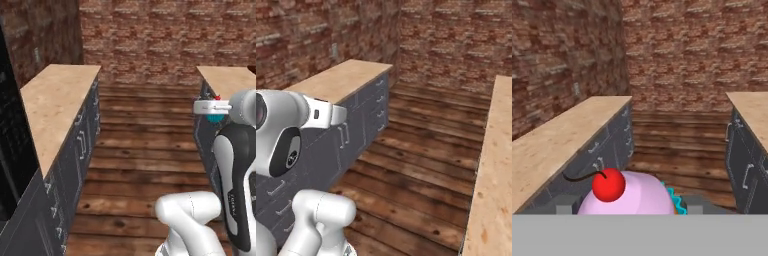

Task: Take the donut and cupcake from the fridge and place them on the empty tray on the dining counter.

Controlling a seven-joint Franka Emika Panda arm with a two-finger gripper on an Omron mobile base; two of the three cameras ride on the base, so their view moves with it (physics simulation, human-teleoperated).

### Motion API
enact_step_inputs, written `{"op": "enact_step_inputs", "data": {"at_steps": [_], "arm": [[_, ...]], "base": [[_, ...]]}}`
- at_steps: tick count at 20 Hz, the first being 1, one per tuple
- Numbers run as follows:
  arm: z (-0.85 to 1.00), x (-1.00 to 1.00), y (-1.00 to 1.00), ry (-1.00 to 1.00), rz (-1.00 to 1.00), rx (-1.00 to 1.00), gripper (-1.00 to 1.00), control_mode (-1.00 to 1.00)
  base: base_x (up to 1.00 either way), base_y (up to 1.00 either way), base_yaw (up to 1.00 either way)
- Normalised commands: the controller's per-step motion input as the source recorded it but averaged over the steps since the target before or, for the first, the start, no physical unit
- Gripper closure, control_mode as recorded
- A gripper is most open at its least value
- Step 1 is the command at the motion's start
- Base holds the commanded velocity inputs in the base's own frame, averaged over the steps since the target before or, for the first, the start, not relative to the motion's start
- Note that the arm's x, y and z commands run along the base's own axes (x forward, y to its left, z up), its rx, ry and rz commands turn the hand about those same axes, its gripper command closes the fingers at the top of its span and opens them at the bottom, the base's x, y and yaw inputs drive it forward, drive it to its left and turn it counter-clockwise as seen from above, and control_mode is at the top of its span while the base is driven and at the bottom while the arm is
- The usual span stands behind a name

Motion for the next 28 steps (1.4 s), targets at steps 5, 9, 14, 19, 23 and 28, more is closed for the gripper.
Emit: {"op": "enact_step_inputs", "data": {"at_steps": [5,9,14,19,23,28], "arm": [[0.00,0.00,0.00,0.00,0.00,0.00,1.00,1.00],[0.00,0.00,0.00,0.00,0.00,0.00,1.00,1.00],[0.00,0.00,0.00,0.00,0.00,0.00,1.00,1.00],[0.00,0.00,0.00,0.00,0.00,0.00,1.00,1.00],[0.00,0.00,0.00,0.00,0.00,0.00,1.00,1.00],[0.00,0.00,0.00,0.00,0.00,0.00,1.00,1.00]], "base": [[1.00,0.42,-0.39],[0.99,0.71,-0.54],[1.00,0.79,-0.47],[1.00,0.38,-0.13],[1.00,-0.03,0.00],[1.00,-0.25,0.00]]}}
